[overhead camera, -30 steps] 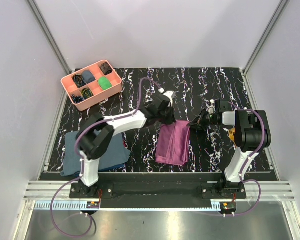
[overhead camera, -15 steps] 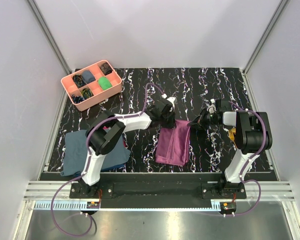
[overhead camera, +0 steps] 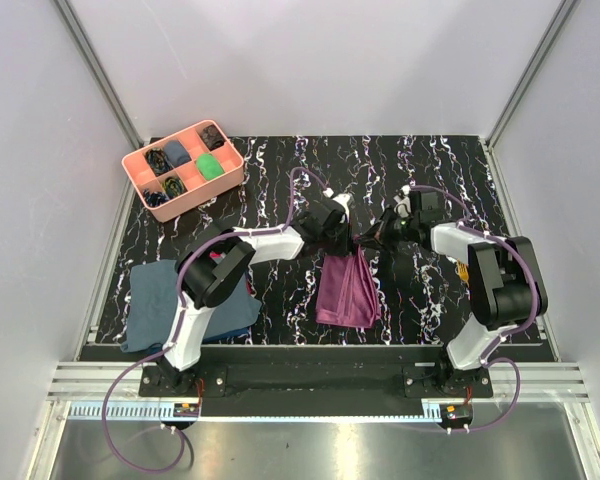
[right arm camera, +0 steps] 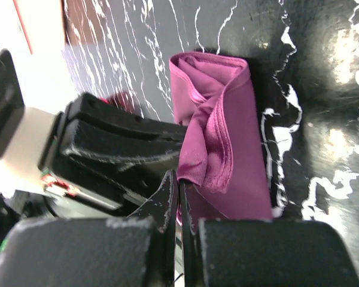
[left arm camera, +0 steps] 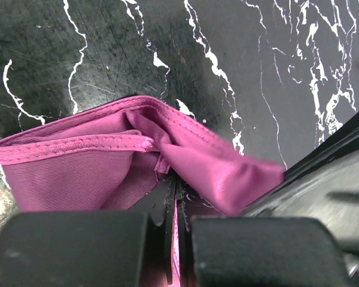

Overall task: Fold the napkin into a case and place the utensils inside
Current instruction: Stuff the top corner of the smaller-rectangle-folded napkin at the center of the board.

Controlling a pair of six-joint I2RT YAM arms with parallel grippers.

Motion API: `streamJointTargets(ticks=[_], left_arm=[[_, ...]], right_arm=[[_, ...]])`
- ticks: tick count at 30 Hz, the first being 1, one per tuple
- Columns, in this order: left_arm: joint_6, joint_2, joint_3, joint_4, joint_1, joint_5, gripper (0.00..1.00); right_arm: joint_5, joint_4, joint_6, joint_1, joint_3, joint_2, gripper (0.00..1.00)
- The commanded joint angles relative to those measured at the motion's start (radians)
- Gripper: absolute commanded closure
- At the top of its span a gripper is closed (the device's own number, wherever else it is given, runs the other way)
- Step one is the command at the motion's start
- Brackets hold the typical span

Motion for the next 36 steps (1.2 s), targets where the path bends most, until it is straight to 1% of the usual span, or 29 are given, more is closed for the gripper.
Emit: streamJointTargets(ticks=[1,2,4,6,9,10,11,14,16,21,23,25,29,33,35,36], left_arm=[[-0.013,0.007,-0.039,0.047,0.004,0.019,1.00],[-0.013,-0.007,-0.045,0.047,0.005,0.023,1.00],[-0.010,-0.027,-0.056,0.046,0.005,0.026,1.00],[-0.014,-0.061,-0.067,0.041,0.007,0.031,1.00],[-0.025,-0.099,-0.073,0.026,0.020,0.057,0.97],[-0.027,-0.110,-0.074,0.015,0.022,0.063,0.94],[-0.031,-0.130,-0.077,0.013,0.024,0.066,0.90],[-0.031,-0.179,-0.094,-0.003,0.033,0.088,0.82],[-0.031,-0.206,-0.119,-0.010,0.042,0.097,0.82],[-0.028,-0.308,-0.217,-0.004,0.074,0.098,0.85],[0.004,-0.325,-0.229,-0.017,0.077,0.079,0.87],[0.027,-0.308,-0.229,-0.045,0.082,0.072,0.90],[0.013,-0.248,-0.241,-0.024,0.083,0.082,0.93],[-0.010,-0.208,-0.263,0.052,0.070,0.077,0.95],[-0.016,-0.193,-0.269,0.062,0.053,0.059,0.96],[-0.016,-0.190,-0.272,0.078,0.047,0.048,0.96]], right_arm=[[0.049,0.162,0.202,0.034,-0.010,-0.028,1.00],[0.052,0.205,0.243,0.035,-0.033,-0.030,1.00],[0.078,0.224,0.265,0.032,-0.052,-0.036,1.00],[0.110,0.225,0.279,0.032,-0.070,-0.050,1.00],[0.139,0.199,0.283,0.035,-0.070,-0.058,1.00],[0.144,0.181,0.282,0.034,-0.067,-0.058,1.00],[0.154,0.170,0.282,0.034,-0.063,-0.056,1.00],[0.171,0.146,0.282,0.034,-0.063,-0.065,1.00],[0.188,0.118,0.279,0.034,-0.055,-0.073,1.00],[0.197,0.094,0.275,0.035,-0.043,-0.076,1.00],[0.201,0.087,0.274,0.035,-0.040,-0.073,1.00],[0.201,0.084,0.280,0.038,-0.038,-0.068,1.00],[0.230,0.057,0.298,0.056,-0.026,-0.061,1.00],[0.265,-0.012,0.344,0.090,0.005,-0.051,1.00],[0.295,-0.023,0.374,0.107,0.014,-0.053,1.00],[0.305,-0.023,0.418,0.121,0.011,-0.055,1.00]])
